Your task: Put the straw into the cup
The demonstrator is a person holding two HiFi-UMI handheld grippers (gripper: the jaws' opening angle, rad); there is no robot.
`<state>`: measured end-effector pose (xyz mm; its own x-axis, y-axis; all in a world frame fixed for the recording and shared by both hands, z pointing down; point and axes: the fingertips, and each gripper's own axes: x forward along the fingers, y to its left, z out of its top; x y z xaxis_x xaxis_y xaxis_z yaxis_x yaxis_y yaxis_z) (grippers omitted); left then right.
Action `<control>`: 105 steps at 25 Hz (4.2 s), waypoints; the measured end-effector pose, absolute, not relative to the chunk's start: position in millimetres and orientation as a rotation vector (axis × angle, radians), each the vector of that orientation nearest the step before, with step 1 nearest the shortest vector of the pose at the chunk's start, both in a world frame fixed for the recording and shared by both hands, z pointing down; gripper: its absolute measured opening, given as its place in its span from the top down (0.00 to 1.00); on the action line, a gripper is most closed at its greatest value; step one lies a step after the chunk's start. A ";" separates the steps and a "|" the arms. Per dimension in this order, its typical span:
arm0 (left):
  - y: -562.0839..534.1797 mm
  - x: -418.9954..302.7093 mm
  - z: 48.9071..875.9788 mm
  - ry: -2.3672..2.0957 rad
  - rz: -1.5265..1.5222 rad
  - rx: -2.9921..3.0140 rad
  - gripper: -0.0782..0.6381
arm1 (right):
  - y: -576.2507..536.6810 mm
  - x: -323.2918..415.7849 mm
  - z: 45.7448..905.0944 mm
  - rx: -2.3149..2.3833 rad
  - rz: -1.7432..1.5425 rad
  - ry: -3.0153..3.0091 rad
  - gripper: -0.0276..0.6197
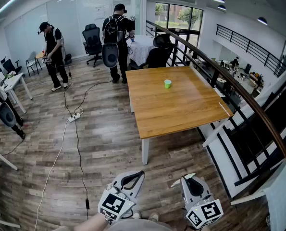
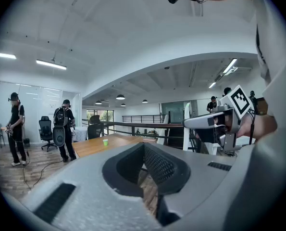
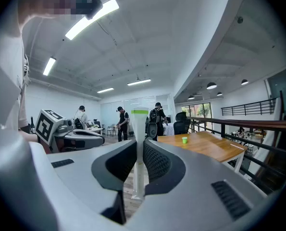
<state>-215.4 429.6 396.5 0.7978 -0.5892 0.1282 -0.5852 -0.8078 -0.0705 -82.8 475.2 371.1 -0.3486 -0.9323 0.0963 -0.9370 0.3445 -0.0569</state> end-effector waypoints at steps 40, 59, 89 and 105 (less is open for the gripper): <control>434.0 -99.6 409.4 0.969 -0.317 -2.893 0.87 | 479.4 31.9 400.2 1.794 0.234 -2.619 0.88; 375.5 -68.5 429.8 0.902 -0.241 -2.846 0.87 | 432.6 79.2 404.3 1.889 0.042 -2.552 0.88; 25.2 -18.5 463.9 0.896 -0.391 -2.932 0.87 | 86.4 124.5 435.2 1.825 0.233 -2.555 0.88; -173.5 9.6 432.6 0.840 -0.382 -3.004 0.87 | -129.6 125.6 405.8 1.729 0.235 -2.505 0.88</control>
<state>9.6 -173.5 432.6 0.8276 -0.5108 0.2328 -0.5111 -0.8572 -0.0638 125.6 -129.6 405.8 -0.3556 -0.9208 0.1600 -0.9345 0.3478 -0.0754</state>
